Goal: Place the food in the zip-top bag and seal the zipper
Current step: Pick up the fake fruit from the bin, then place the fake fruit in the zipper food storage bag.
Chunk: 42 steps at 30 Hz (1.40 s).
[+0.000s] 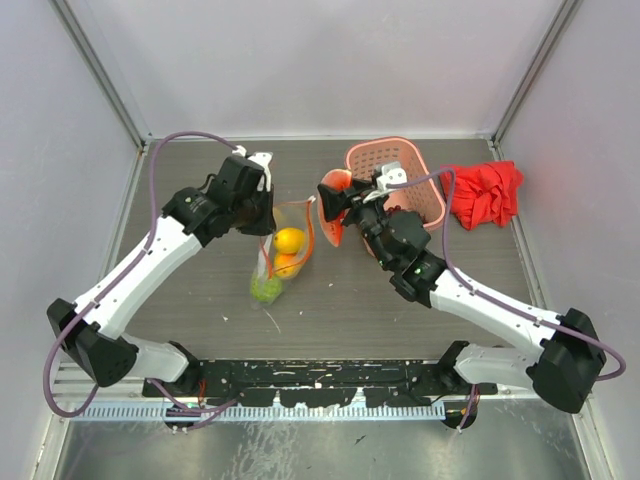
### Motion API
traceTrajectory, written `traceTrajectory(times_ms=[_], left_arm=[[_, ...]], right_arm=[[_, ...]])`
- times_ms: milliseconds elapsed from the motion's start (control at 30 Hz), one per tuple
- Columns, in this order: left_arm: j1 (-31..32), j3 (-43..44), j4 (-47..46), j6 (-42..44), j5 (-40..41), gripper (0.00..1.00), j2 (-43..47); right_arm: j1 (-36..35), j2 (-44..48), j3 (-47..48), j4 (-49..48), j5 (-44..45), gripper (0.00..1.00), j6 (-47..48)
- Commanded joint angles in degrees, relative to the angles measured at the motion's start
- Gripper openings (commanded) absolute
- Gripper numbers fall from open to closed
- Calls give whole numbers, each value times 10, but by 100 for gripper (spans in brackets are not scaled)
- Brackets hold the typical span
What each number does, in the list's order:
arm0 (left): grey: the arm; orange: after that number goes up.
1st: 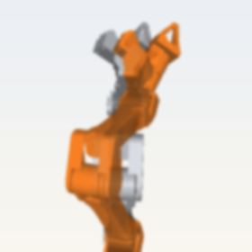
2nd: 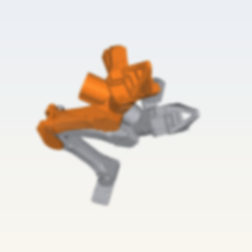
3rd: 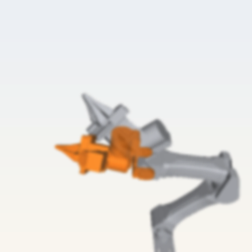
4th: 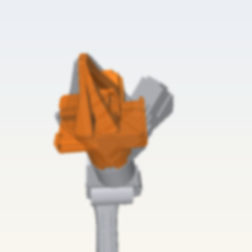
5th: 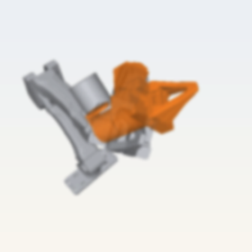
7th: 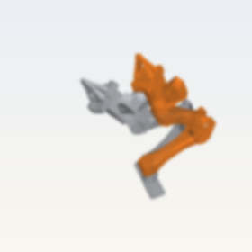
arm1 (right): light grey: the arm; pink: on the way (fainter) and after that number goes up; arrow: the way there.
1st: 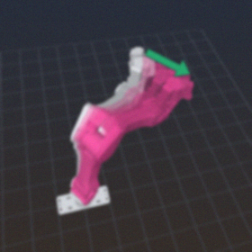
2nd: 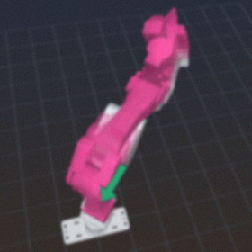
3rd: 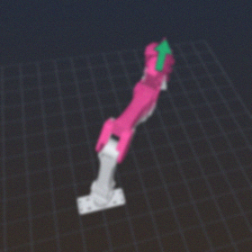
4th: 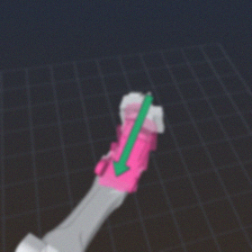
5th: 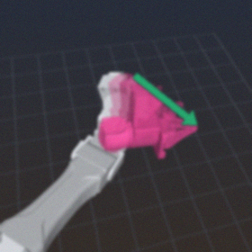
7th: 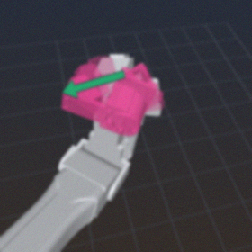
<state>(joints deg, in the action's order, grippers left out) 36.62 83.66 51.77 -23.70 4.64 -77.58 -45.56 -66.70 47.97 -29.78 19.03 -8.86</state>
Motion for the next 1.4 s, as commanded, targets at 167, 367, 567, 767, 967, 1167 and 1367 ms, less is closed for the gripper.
traceTrajectory(times_ms=[167,367,567,767,967,1167,1367], left_arm=[[-4,35,-33,-84,-37,0,-17],[-3,24,-42,-114,-64,0,-17],[-4,8,-71,-133,-80,0,-8],[-3,-8,-83,-145,-77,0,1],[-4,-36,-98,-154,-63,0,15],[-5,-54,-102,-156,-48,0,28],[-7,-63,-100,-153,-33,0,42]], right_arm=[[-67,16,-44,-198,115,27,-10],[-88,-32,-51,-290,154,29,2],[-108,-103,-53,-382,168,29,12],[-134,-166,-60,-441,198,30,29],[-148,-196,-77,-442,204,31,3],[-174,-209,-93,-415,212,31,-28],[-189,-198,-96,-351,217,32,-71]])
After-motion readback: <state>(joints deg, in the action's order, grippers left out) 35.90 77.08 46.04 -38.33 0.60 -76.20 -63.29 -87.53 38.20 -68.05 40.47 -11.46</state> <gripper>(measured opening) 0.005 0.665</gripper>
